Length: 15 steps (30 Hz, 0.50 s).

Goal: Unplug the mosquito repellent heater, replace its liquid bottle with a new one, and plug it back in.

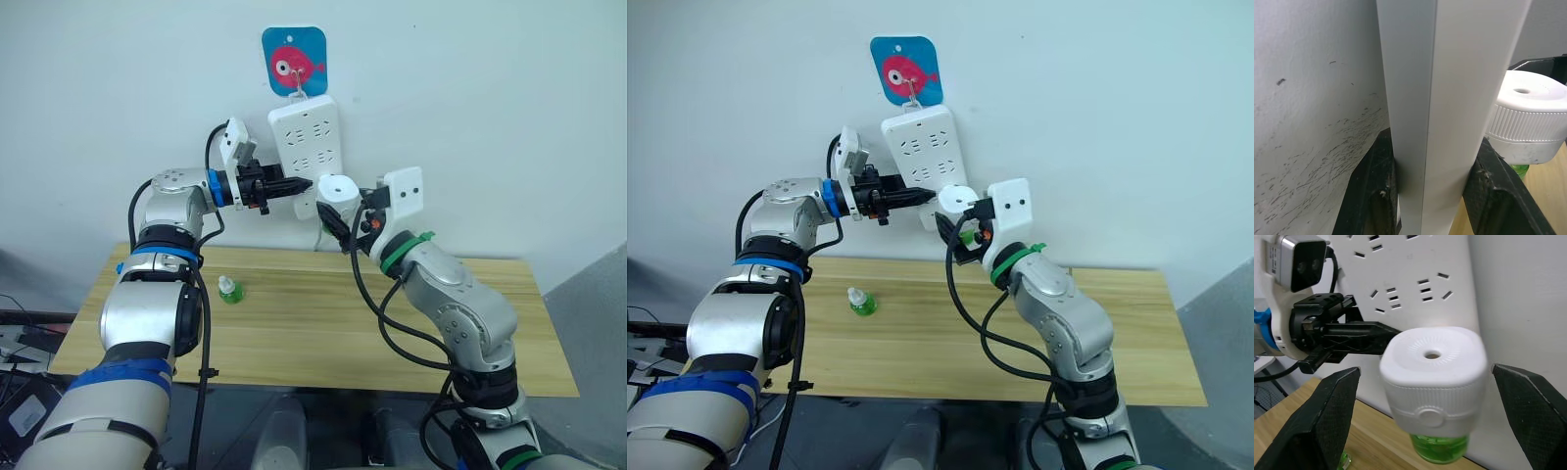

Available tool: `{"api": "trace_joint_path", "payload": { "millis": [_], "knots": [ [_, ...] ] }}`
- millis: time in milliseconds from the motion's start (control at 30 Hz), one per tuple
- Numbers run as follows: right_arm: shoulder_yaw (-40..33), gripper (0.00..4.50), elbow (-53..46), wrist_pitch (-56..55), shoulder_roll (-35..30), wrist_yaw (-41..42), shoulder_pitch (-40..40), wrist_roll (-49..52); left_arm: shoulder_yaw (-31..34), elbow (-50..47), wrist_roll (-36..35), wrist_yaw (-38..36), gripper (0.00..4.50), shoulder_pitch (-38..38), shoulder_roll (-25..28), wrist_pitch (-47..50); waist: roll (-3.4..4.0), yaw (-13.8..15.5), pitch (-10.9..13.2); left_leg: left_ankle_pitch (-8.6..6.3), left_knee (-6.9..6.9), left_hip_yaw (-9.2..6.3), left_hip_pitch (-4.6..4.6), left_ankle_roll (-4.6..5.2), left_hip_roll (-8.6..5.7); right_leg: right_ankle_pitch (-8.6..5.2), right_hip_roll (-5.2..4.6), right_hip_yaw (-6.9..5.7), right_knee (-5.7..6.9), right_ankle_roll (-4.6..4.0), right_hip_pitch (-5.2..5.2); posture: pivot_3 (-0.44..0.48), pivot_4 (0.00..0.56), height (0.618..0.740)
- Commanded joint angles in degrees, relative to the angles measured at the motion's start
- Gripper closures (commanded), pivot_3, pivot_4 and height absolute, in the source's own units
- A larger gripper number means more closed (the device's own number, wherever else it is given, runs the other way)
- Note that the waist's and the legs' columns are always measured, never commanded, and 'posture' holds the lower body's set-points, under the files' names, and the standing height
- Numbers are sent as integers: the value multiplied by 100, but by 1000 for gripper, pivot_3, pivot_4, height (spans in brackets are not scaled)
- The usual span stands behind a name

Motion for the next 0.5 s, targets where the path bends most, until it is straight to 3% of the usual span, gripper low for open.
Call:
{"api": "trace_joint_path", "payload": {
  "millis": [33,167,267,367,500],
  "knots": [
    [42,0,58,-210,73,-20,-119,-165,-38,-46,88,60,3180,-89,-40,-8,1,0,2,0,0,-3,0,0,0,-3,0,-2,3,-1,0,314,235,740],
    [56,0,191,-365,149,0,-172,-282,-42,-44,95,71,3180,-91,-35,-14,1,-1,10,1,0,-10,0,0,0,-25,0,-10,19,6,-3,314,234,740],
    [77,609,280,-468,193,49,-197,-363,-47,-53,101,92,3180,-89,-47,-26,3,-1,15,1,-1,-21,0,1,0,-29,1,-21,25,0,-4,314,234,740],
    [88,1560,315,-504,215,79,-200,-401,-50,-52,103,109,3180,-90,-61,-24,4,-5,25,2,0,-24,0,2,0,-29,1,-24,26,0,-3,314,234,740],
    [120,1572,238,-462,176,127,-158,-405,-62,-21,142,178,3180,-99,-79,-58,3,-6,37,6,-1,-25,0,5,0,-30,1,-26,27,0,-3,314,234,740]
  ]
}}
